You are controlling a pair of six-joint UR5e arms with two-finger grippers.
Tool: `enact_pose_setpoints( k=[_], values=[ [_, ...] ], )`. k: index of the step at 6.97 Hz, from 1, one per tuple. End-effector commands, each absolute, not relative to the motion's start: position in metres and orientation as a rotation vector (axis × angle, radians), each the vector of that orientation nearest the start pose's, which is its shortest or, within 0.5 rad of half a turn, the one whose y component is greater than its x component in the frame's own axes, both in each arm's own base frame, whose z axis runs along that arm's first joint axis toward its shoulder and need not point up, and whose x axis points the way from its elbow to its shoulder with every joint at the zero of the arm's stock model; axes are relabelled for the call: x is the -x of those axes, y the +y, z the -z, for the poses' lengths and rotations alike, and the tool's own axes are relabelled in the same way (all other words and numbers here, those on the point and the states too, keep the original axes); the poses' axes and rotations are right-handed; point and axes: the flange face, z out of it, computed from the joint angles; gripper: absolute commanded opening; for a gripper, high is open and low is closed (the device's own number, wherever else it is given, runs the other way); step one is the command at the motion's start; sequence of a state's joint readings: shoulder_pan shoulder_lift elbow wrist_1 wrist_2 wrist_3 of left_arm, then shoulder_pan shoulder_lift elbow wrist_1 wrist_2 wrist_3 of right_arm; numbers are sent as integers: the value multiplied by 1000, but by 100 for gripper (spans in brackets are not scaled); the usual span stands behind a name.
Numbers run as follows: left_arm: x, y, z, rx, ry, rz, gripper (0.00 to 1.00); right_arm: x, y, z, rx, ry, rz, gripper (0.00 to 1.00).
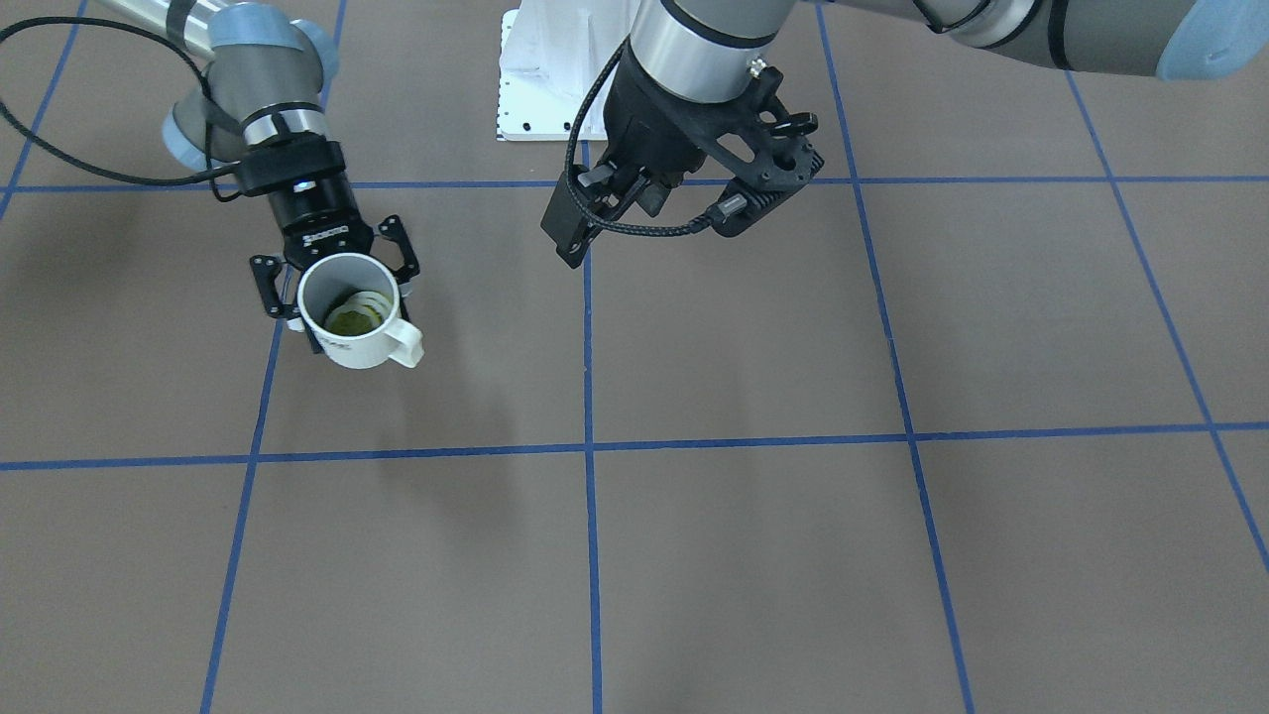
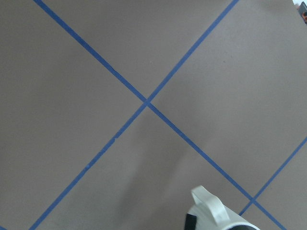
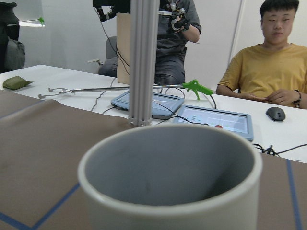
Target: Left arm hands cup to right arm to dump lemon
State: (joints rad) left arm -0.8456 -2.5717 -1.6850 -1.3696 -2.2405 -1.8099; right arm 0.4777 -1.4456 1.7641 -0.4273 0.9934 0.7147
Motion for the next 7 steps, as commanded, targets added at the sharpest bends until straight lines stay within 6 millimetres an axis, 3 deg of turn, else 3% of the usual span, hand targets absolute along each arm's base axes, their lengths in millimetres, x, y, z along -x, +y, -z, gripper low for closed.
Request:
enact_pose_setpoints(
  k=[1,2,4,6,7],
  values=[
    [-385,-542,-21,306,1017,684,100,281,-404,-461,-1214,-741,-138,14],
    [-386,-542,-21,302,1016,685,100,256,-399,-486,-1179,-728,-187,7],
    [-388,-542,-26,305,1009,688,100,218,-401,-505,-1120,-853,-425,5],
    [-393,-546,-39,293,991,702,100,176,-385,-542,-1130,-875,-466,0],
    [-399,-544,-43,279,984,696,100,151,-368,-568,-1094,-954,-572,0]
  ],
)
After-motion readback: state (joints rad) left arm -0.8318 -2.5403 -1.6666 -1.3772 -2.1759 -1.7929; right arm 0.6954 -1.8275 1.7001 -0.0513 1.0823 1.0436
